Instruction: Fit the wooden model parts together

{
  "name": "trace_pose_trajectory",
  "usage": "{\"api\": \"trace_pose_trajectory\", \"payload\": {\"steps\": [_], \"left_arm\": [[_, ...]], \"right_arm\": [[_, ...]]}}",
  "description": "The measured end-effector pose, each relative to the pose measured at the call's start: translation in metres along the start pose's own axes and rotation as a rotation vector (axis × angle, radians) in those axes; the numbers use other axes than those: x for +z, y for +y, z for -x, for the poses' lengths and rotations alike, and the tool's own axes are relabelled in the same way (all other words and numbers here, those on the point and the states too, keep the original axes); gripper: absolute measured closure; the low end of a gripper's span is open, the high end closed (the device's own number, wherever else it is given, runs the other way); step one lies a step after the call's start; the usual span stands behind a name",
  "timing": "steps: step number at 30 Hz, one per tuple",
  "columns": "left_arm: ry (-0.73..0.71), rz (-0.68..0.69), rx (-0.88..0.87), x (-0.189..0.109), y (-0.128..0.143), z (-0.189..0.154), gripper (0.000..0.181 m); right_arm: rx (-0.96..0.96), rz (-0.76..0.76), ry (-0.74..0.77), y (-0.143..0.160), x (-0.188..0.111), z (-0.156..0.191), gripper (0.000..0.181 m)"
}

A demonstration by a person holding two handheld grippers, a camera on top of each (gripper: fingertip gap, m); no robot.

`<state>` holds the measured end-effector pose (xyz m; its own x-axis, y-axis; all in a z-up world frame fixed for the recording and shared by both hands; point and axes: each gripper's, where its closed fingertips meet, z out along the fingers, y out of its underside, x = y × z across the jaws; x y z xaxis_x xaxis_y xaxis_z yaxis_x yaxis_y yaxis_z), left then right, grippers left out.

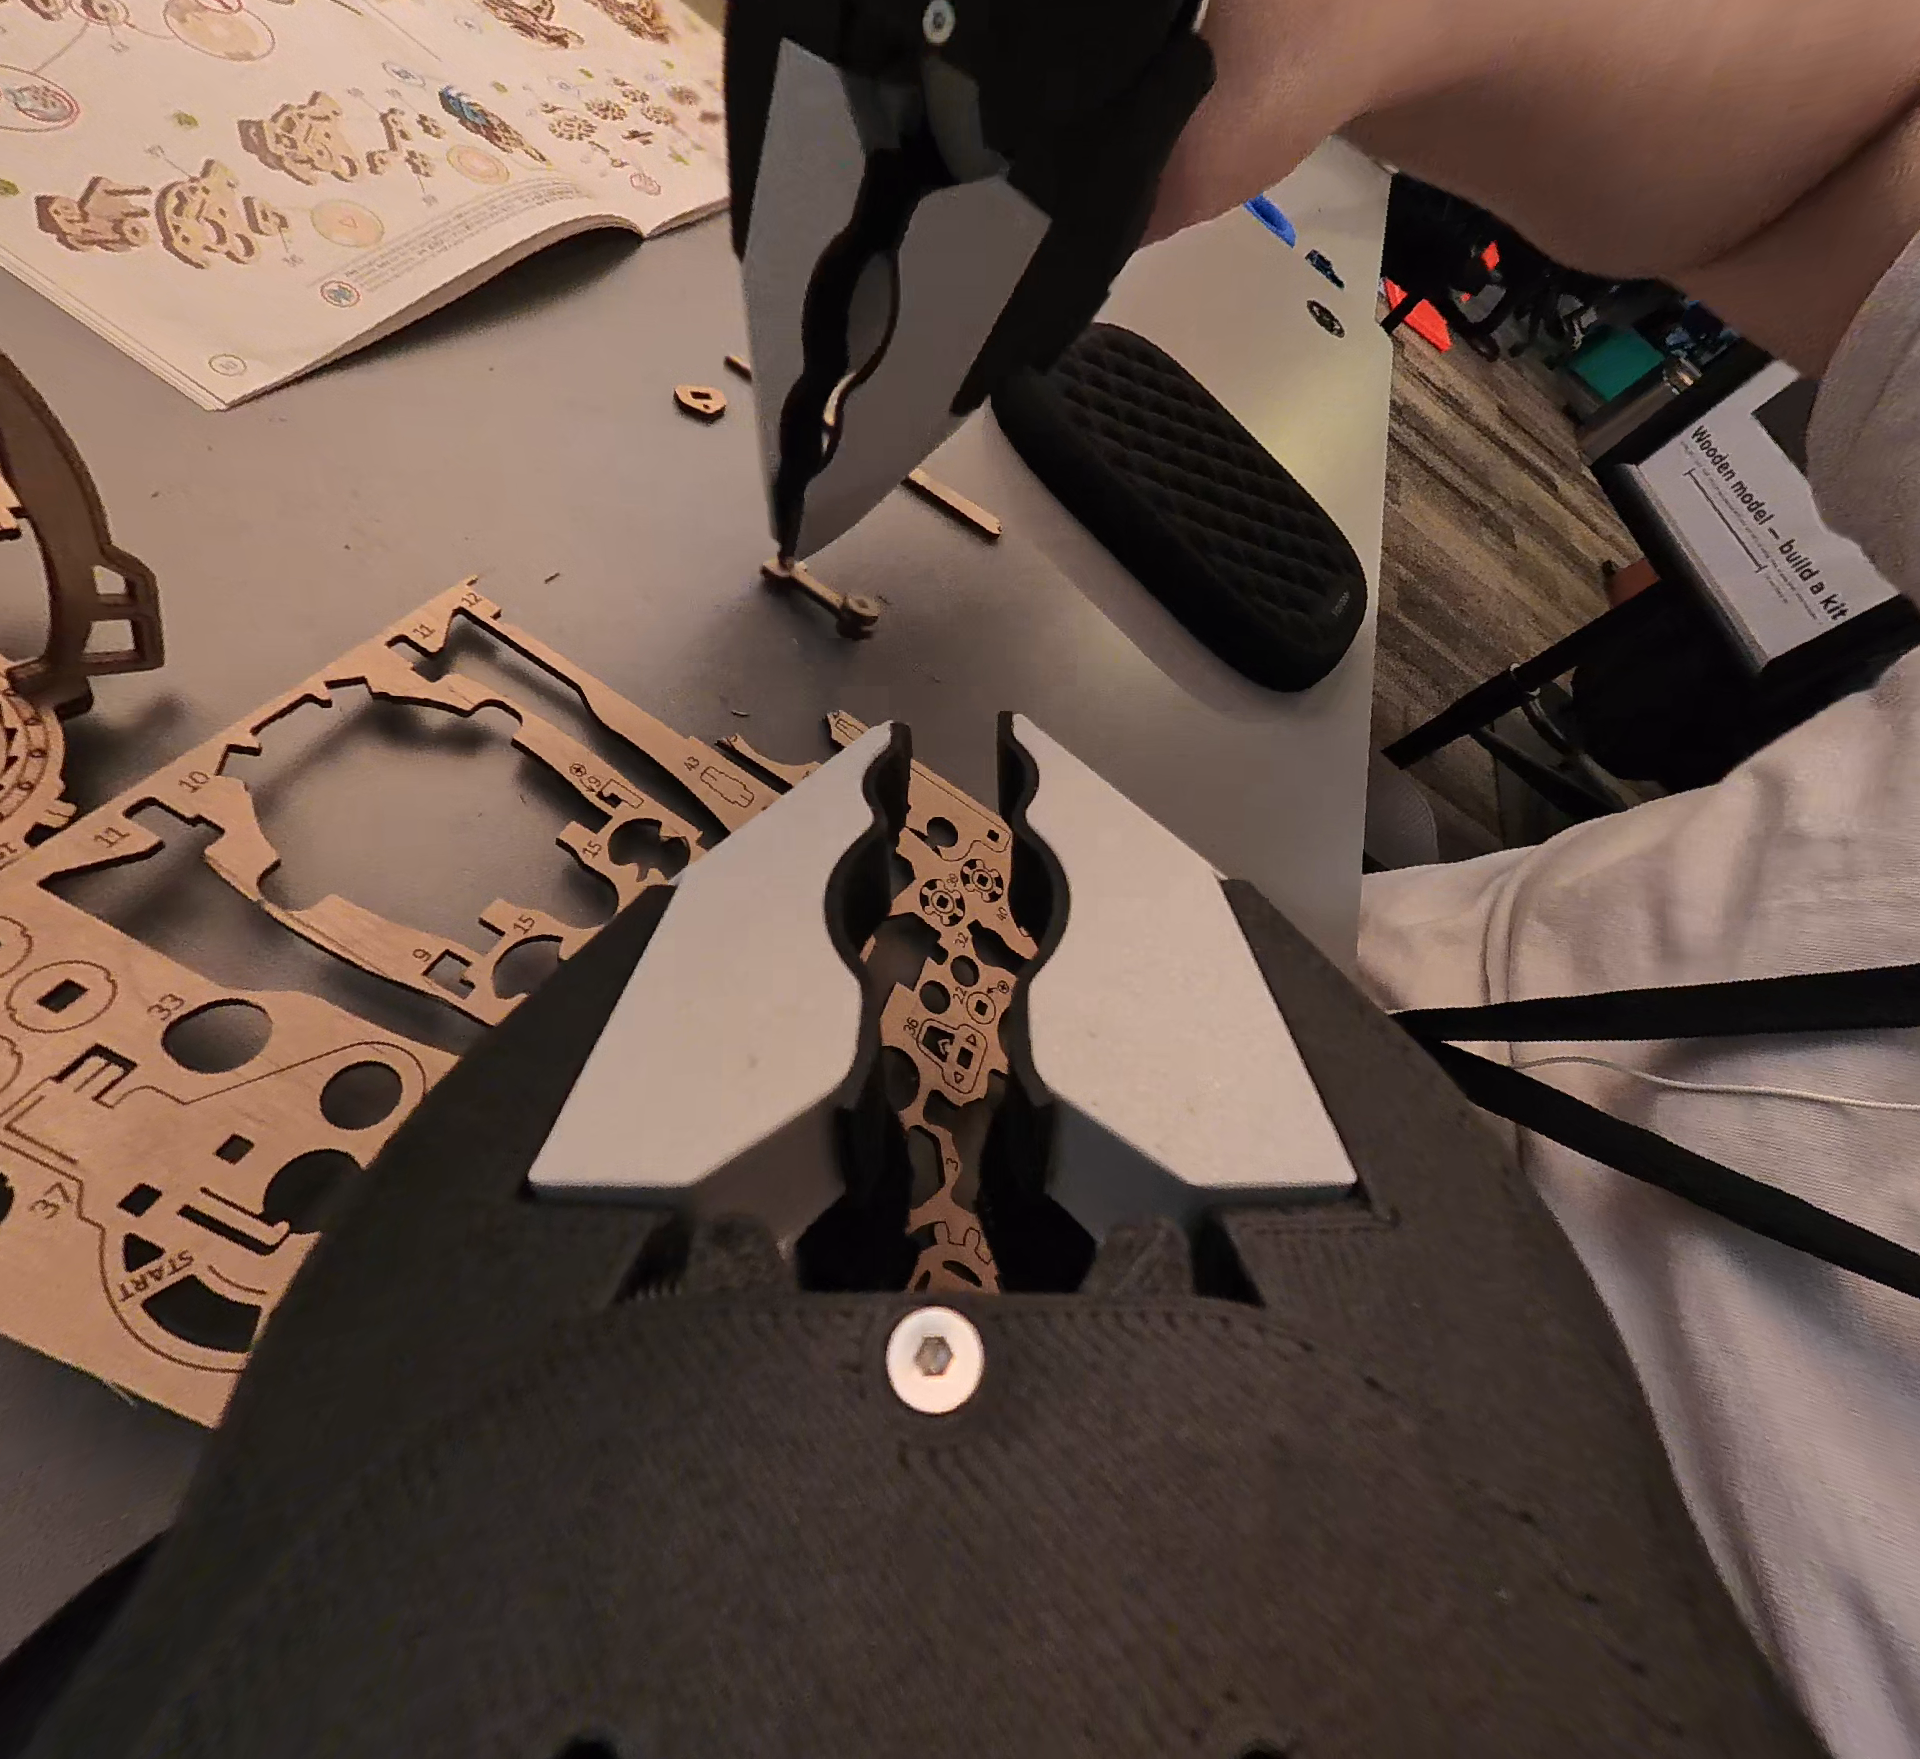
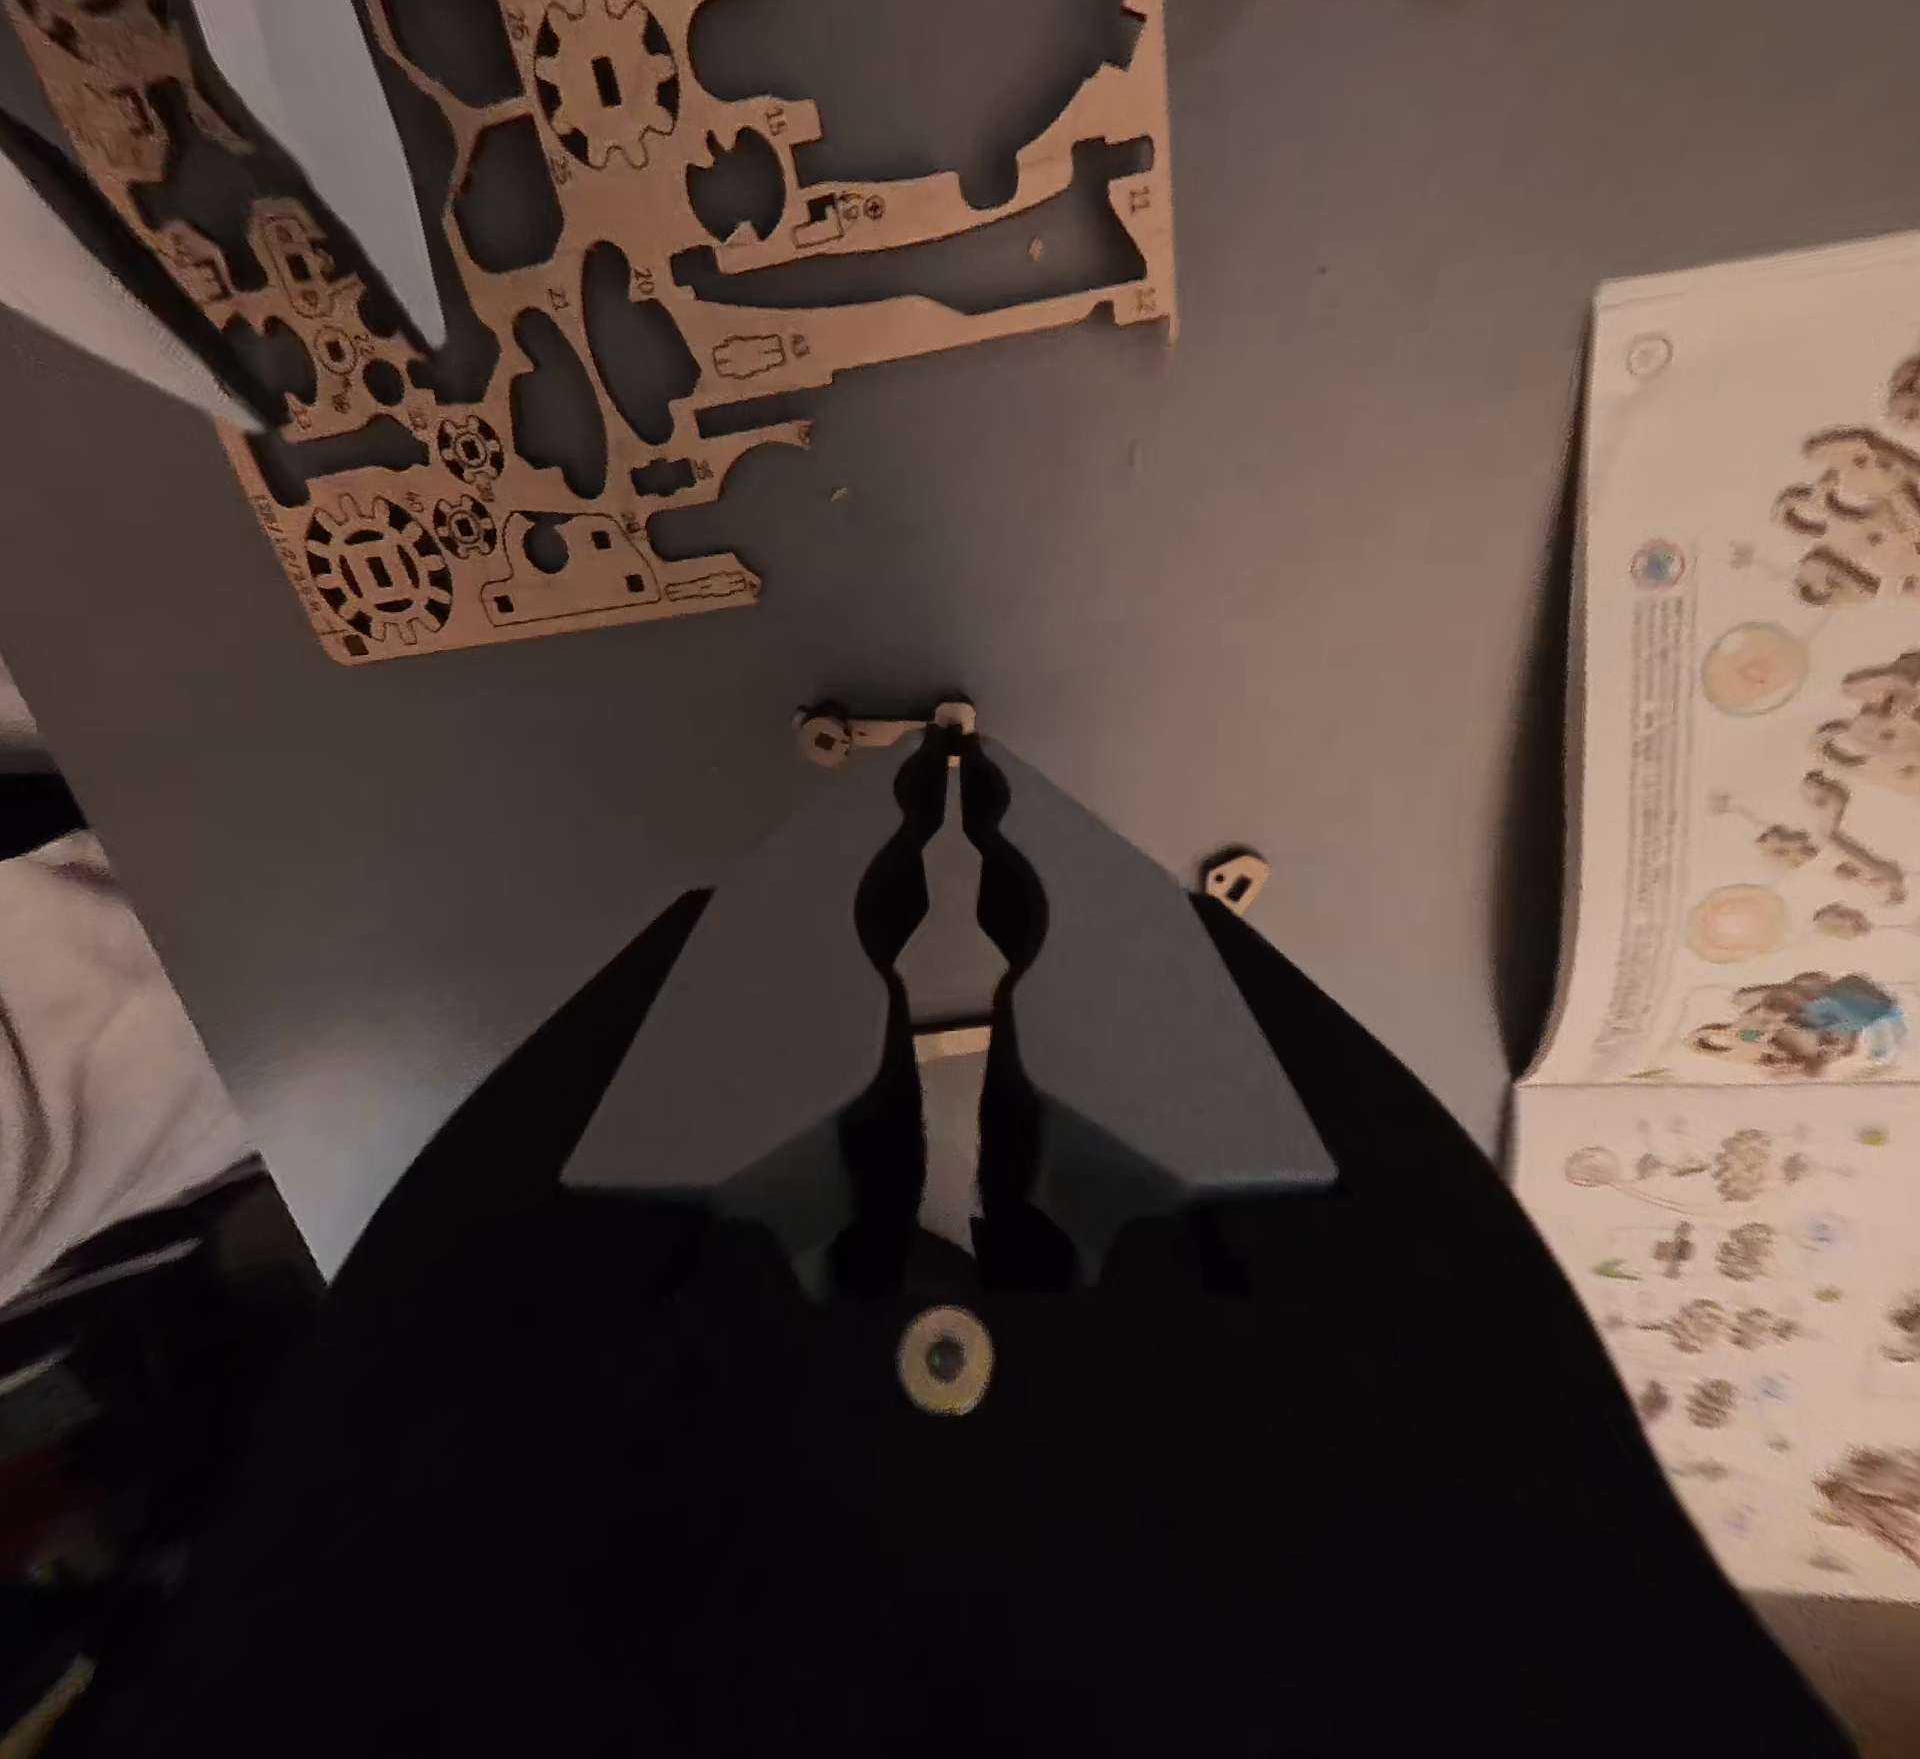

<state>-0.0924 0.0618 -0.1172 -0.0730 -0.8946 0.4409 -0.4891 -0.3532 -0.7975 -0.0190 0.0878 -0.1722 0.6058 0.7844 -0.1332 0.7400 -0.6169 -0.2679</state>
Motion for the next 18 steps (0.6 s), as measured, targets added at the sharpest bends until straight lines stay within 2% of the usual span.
{"api": "trace_pose_trajectory", "payload": {"steps": [4, 7, 10, 12, 16, 18], "left_arm": [[-0.003, 0.018, 0.001, 0.003, 0.002, 0.0, 0.166], [-0.022, 0.037, 0.008, 0.007, 0.002, 0.002, 0.166], [-0.056, 0.072, 0.046, 0.02, -0.002, 0.0, 0.162], [-0.096, 0.143, 0.103, 0.035, 0.0, -0.002, 0.158], [-0.24, 0.264, 0.175, 0.062, 0.004, 0.013, 0.153], [-0.268, 0.295, 0.172, 0.072, 0.007, 0.018, 0.153]], "right_arm": [[0.053, -0.142, -0.026, 0.004, -0.003, 0.0, 0.181], [0.053, -0.185, -0.007, 0.004, -0.003, 0.0, 0.181], [0.055, -0.156, 0.013, 0.004, -0.003, 0.0, 0.181], [0.051, -0.117, 0.028, 0.003, -0.002, 0.0, 0.181], [0.057, -0.072, 0.044, 0.002, -0.001, -0.001, 0.181], [0.059, -0.068, 0.046, 0.002, -0.001, -0.001, 0.181]]}}
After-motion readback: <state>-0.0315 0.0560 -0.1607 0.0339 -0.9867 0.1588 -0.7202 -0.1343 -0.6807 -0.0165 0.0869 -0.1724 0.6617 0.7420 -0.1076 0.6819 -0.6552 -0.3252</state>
